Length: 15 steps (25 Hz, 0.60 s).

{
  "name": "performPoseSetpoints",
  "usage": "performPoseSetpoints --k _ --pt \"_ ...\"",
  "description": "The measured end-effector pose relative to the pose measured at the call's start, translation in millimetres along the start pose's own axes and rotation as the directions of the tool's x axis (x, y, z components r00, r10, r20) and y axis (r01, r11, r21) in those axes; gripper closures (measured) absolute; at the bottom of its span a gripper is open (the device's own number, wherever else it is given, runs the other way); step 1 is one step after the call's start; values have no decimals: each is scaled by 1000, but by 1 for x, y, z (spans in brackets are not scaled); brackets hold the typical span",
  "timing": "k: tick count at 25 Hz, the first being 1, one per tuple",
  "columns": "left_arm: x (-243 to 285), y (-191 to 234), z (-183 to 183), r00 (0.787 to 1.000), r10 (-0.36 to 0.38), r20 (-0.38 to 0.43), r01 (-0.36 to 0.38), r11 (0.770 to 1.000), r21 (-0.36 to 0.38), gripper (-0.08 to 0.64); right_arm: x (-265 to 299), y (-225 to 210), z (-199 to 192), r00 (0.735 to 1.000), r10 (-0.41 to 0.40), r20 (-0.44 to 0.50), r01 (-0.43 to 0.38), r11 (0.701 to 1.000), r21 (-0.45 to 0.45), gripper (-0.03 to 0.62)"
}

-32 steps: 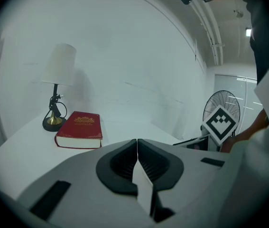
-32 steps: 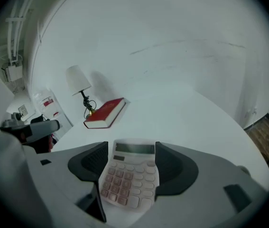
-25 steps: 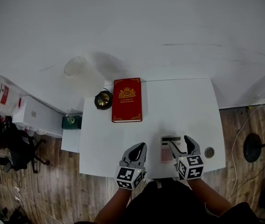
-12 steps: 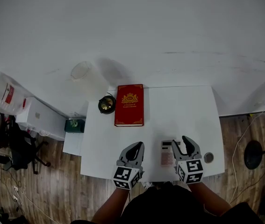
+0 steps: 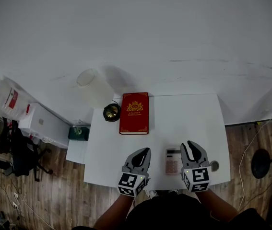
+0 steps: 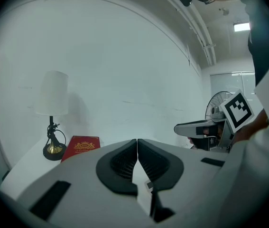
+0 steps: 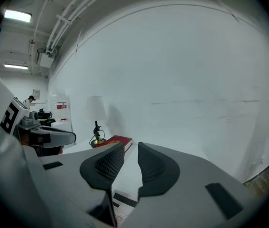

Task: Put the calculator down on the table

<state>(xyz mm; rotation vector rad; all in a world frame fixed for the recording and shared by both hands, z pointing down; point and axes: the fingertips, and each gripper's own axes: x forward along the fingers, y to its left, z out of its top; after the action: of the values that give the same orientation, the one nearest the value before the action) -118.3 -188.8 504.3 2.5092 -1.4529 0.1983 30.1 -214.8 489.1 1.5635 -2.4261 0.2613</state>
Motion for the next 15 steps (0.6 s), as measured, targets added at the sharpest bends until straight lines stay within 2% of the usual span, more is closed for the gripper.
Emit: performPoseSetpoints --k 6,12,15 --pt "-4 -2 0 1000 3 16 -3 1000 10 537 -8 -1 14 999 -20 49 24 996 -82 532" --pt "-4 -1 6 1000 7 27 -7 1000 20 537 -12 0 25 996 -21 91 30 995 -94 574" --pt "-5 -2 8 1000 7 31 -8 1000 21 537 -13 -1 28 995 -24 96 33 995 -95 574"
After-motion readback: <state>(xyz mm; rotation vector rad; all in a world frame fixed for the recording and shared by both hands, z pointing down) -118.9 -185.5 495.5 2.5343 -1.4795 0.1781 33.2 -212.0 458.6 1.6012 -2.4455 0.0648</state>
